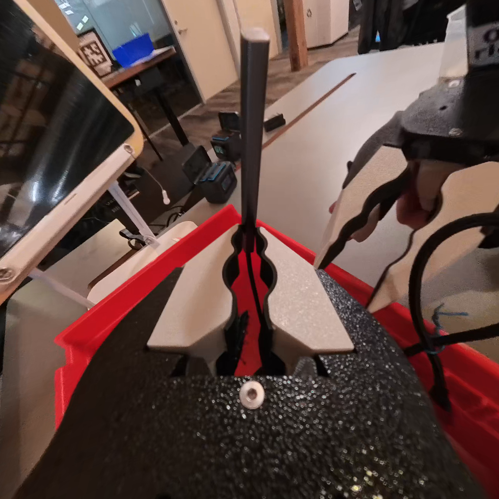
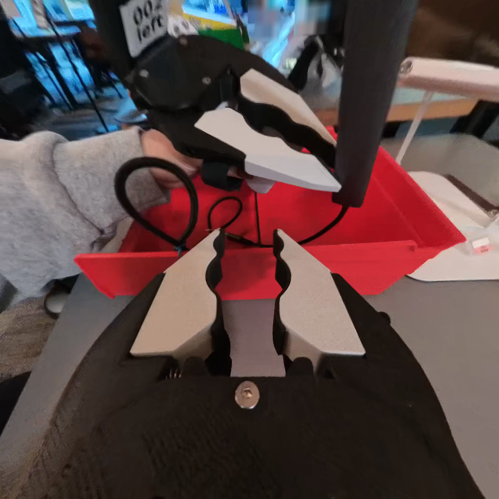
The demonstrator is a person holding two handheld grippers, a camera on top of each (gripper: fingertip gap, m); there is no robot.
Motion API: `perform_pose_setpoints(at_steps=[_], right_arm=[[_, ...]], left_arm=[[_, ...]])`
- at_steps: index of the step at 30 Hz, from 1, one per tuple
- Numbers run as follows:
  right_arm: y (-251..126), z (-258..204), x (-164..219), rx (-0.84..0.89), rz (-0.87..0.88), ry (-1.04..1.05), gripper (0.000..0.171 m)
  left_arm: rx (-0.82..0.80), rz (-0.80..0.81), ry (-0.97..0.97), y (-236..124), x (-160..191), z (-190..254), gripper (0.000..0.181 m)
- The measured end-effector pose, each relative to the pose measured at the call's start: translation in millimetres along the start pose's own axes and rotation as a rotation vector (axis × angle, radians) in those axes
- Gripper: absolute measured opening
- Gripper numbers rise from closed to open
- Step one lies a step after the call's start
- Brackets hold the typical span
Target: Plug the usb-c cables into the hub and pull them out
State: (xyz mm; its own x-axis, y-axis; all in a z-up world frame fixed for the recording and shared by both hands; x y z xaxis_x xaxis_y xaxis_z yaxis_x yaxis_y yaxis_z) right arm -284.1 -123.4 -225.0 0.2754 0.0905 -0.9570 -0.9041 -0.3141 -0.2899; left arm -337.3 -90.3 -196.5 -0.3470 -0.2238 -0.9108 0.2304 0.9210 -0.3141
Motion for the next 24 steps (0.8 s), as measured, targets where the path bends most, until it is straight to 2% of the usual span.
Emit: perform_pose_setpoints(at_steps=[2,5,9,12,16,20,24], right_arm=[[4,-2,3,0.037,-0.094,-0.068,0.037],[-4,1,1,0.099,-0.081,-0.172,0.034],[-4,-11,4,0.005,-0.071,-0.175,0.028],[-15,-7,1,-0.026,-0.037,-0.127,0.034],[-53,13,-11,-0.088,0.016,-0.071,0.033],[-93,17,-36,-0.165,0.146,-0.073,0.045],[-97,-6,-41,-0.229,0.145,-0.189,0.031]], left_arm=[[-0.001,-0.043,0.003,1,3,-1,0.008],[-0.028,-0.055,0.002,-1,1,-5,0.008],[0.013,-0.012,-0.010,1,-6,3,0.008],[0.140,0.035,-0.064,1,-11,22,0.008],[0.324,-0.031,-0.114,-3,-10,51,0.008],[0.446,-0.058,-0.084,-7,-18,77,0.008],[0.547,-0.095,-0.087,-7,-26,103,0.008]])
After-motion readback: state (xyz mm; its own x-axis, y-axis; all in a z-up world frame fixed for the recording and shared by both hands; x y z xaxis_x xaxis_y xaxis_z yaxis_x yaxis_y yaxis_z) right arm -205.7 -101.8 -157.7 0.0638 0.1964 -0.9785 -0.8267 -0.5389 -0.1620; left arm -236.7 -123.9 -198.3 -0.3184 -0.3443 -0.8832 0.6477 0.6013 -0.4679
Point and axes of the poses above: each gripper's, where its closed fingertips meet, y out along the fingers, x out of its underside, z = x × y across the jaws, the point moved 2 cm from there along -y, back along the fingers, and after that the axes turned 6 degrees about x, right-handed, at the moved point
